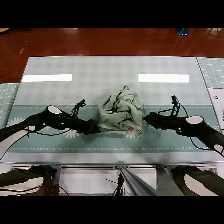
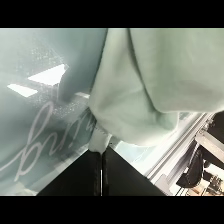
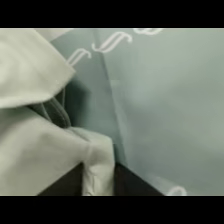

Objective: Fold the shirts.

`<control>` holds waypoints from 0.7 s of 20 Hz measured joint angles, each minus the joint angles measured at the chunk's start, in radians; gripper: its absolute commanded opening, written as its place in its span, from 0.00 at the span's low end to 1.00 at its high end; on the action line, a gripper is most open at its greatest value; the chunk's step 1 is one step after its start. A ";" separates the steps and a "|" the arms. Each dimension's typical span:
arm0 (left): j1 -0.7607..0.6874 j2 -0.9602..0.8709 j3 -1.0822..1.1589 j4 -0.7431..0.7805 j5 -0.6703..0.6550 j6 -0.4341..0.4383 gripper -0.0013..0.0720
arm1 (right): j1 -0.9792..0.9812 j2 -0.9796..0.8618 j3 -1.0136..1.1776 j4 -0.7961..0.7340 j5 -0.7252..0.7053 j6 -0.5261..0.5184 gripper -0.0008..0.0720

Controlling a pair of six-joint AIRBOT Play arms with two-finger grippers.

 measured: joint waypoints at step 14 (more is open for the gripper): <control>0.231 0.352 0.129 -0.002 -0.131 -0.012 0.04 | -0.224 0.256 0.343 0.046 0.274 -0.092 0.05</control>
